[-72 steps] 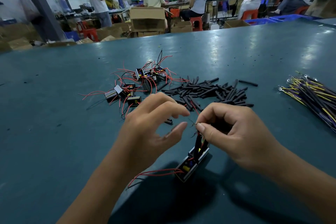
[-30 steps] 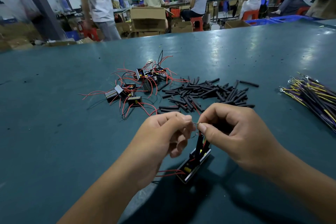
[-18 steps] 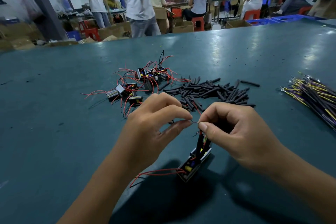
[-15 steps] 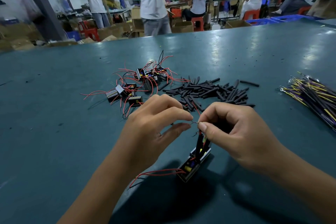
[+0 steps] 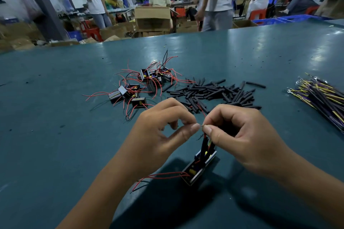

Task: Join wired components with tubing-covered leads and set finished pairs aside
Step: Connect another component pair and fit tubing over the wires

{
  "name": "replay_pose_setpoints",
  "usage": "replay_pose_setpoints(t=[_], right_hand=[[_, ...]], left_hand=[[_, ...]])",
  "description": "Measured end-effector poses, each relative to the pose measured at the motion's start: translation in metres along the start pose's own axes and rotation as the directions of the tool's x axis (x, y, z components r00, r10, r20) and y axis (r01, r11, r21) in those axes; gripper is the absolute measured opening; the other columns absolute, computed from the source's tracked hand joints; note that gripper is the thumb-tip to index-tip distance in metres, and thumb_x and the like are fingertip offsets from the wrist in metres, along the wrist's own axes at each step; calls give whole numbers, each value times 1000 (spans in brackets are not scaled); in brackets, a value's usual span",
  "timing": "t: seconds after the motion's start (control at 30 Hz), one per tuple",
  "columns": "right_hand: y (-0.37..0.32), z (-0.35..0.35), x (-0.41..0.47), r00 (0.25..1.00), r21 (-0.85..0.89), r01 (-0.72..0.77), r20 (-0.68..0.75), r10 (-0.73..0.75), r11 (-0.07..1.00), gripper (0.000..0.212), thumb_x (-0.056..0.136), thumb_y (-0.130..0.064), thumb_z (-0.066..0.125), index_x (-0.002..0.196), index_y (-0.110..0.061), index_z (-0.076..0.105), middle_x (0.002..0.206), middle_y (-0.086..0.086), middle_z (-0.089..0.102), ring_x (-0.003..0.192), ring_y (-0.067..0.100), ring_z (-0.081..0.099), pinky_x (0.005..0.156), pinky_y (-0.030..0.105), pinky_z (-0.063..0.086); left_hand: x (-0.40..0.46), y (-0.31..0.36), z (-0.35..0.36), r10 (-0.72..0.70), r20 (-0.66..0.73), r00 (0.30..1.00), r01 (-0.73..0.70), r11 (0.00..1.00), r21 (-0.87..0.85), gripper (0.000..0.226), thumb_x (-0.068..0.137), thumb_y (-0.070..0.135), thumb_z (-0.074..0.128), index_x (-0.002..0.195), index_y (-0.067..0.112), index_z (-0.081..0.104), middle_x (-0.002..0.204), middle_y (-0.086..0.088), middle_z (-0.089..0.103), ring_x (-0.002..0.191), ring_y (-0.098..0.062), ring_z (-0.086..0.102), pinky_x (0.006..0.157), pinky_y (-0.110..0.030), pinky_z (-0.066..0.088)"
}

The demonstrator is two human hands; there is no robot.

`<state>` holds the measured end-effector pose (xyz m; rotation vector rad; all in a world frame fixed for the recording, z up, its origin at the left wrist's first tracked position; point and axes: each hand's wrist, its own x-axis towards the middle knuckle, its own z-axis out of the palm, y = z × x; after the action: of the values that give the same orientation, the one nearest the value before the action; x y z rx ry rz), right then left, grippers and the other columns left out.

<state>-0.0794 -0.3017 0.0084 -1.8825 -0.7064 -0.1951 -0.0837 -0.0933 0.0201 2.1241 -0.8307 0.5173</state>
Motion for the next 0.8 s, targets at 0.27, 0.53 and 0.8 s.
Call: replay_pose_setpoints(t=[0.27,0.53,0.8], right_hand=[[-1,1,-2,1000,14,-3,1,3,1000,7,85,-25,66,78,-23,66,61,-3,59,52,4,47,51,15,38],[-1,1,-1,1000,28,-23,9,23,999,7,85,-25,66,78,-24,66,60,-5,59,52,2,47,51,15,39],[0,-1,0,999,29,-37,0,37,999,8,85,-27,66,78,-24,67,64,0,62,53,6,51,52,17,41]], left_hand=[[-1,5,8,-397,181,900,433,759,-486,14,81,30,71,71,20,69,63,2,53,59,-9,42,56,-17,34],[-1,5,17,-518,285,807,566,541,-622,15,72,33,68,66,20,63,63,-5,50,54,-15,41,50,-24,32],[-1,-5,-4,100,-43,994,-87,968,234,9,85,16,76,93,14,72,94,6,60,85,1,52,76,-10,36]])
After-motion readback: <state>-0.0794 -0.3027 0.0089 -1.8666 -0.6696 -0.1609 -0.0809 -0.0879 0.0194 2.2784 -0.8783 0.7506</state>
